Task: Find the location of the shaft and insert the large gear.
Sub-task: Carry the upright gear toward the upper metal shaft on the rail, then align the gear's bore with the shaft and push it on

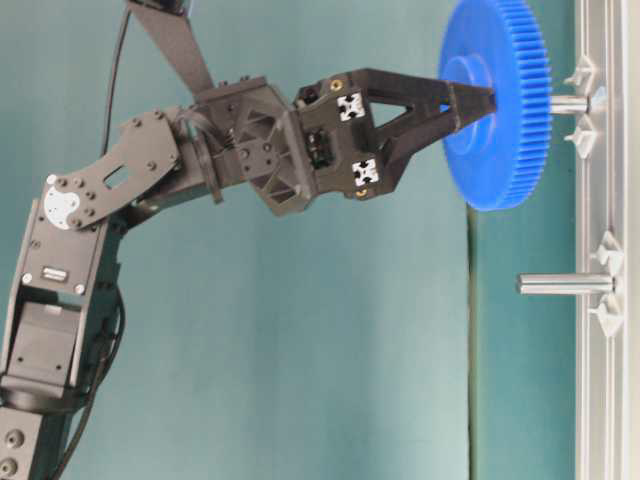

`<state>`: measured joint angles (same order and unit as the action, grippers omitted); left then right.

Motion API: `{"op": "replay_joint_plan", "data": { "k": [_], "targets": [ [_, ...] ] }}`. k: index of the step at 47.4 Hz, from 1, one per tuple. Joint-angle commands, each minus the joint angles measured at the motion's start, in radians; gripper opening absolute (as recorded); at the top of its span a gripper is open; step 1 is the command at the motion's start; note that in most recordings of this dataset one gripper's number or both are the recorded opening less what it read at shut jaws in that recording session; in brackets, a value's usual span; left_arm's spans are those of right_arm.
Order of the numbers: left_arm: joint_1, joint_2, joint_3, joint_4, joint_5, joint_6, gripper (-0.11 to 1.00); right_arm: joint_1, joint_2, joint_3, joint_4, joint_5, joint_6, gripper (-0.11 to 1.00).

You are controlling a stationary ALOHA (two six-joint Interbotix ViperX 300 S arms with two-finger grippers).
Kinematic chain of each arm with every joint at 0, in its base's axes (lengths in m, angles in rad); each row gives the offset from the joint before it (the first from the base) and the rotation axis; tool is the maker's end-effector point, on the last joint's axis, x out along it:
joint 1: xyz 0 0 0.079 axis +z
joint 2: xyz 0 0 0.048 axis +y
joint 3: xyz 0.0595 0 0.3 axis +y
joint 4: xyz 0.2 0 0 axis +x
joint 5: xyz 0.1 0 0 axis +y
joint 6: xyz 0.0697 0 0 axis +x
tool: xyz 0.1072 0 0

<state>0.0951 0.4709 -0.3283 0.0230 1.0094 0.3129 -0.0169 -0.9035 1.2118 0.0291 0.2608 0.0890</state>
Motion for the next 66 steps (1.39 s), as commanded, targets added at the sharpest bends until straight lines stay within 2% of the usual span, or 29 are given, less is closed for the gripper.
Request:
{"op": "replay_joint_plan", "data": {
  "k": [1,66],
  "targets": [
    [0.006,-0.023,-0.043,0.005,-0.002,0.005,0.71,-0.002,0.003,-0.009,0.002,-0.005,0.009,0.05],
    [0.061,0.002,-0.037,0.005,0.028,0.008,0.71,-0.002,-0.002,-0.006,0.0,-0.005,0.011,0.05]
  ]
}}
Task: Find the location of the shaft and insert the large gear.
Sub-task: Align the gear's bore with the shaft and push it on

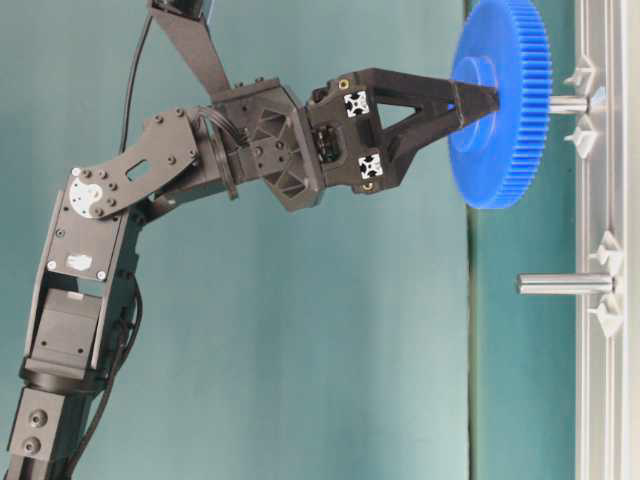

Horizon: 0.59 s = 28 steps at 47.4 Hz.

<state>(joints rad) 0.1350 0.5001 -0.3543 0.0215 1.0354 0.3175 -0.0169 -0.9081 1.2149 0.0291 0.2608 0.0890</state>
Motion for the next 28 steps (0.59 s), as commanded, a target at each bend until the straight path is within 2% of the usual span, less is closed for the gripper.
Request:
{"op": "replay_joint_plan", "data": {
  "k": [1,28],
  "targets": [
    [0.021,-0.028,-0.011,0.006,0.003,0.003,0.71,-0.002,0.003,-0.009,0.0,-0.005,0.011,0.05],
    [0.02,-0.023,-0.021,0.005,0.003,0.003,0.71,-0.002,0.003,-0.009,0.0,-0.005,0.011,0.05]
  ]
}}
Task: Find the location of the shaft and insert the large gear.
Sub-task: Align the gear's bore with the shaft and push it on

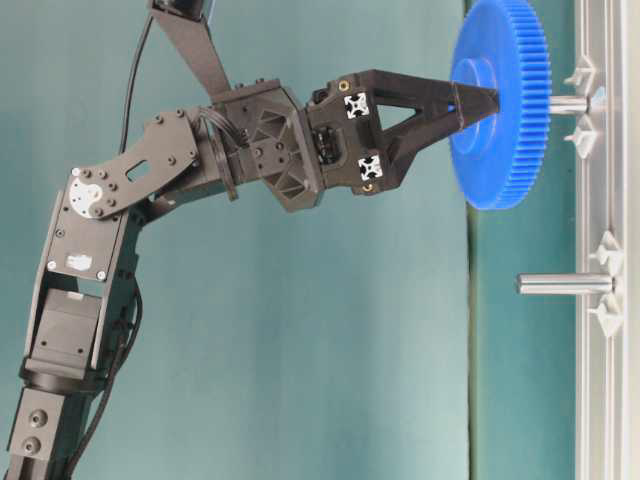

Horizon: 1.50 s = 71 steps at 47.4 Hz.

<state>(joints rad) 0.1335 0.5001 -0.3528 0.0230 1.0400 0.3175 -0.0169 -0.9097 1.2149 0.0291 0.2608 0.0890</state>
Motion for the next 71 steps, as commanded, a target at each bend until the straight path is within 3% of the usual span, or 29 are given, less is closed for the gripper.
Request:
{"op": "replay_joint_plan", "data": {
  "k": [1,32,38,71],
  "targets": [
    [0.021,-0.025,-0.025,0.005,-0.003,0.003,0.71,-0.002,0.005,-0.009,0.0,-0.005,0.011,0.05],
    [0.003,-0.021,-0.034,0.003,-0.006,0.0,0.71,-0.002,0.005,-0.009,0.0,-0.005,0.012,0.05],
    [0.0,-0.025,-0.035,0.005,-0.011,0.0,0.79,-0.002,0.005,-0.009,0.0,-0.005,0.011,0.05],
    [-0.017,-0.031,-0.037,0.005,-0.011,0.0,0.76,-0.002,0.005,-0.011,0.0,-0.005,0.012,0.05]
  ]
}}
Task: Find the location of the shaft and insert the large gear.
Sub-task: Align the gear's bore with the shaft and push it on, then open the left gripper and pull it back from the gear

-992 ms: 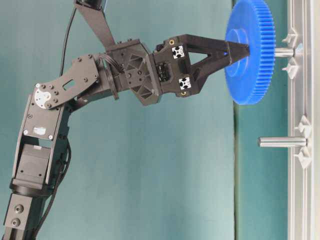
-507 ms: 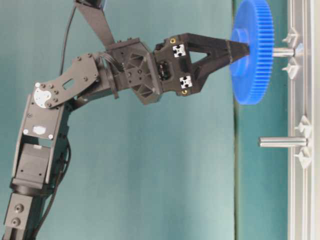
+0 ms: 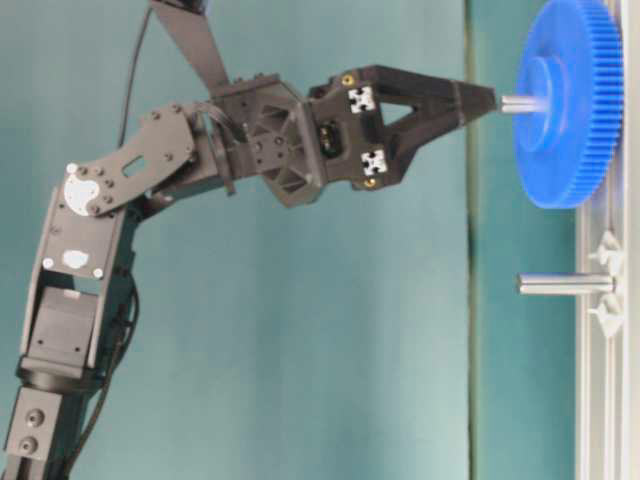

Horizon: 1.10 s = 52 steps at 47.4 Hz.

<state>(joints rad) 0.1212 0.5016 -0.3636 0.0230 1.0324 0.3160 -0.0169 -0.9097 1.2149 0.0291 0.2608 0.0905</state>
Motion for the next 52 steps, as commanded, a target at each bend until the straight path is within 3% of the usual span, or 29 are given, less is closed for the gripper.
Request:
{"op": "replay_joint_plan", "data": {
  "k": [1,52],
  "targets": [
    [-0.003,-0.032,-0.028,0.003,-0.003,0.002,0.76,-0.002,0.003,-0.012,0.0,-0.005,0.011,0.05],
    [-0.021,-0.072,-0.029,0.003,-0.003,-0.008,0.76,-0.002,0.005,-0.009,0.0,-0.005,0.011,0.05]
  ]
}}
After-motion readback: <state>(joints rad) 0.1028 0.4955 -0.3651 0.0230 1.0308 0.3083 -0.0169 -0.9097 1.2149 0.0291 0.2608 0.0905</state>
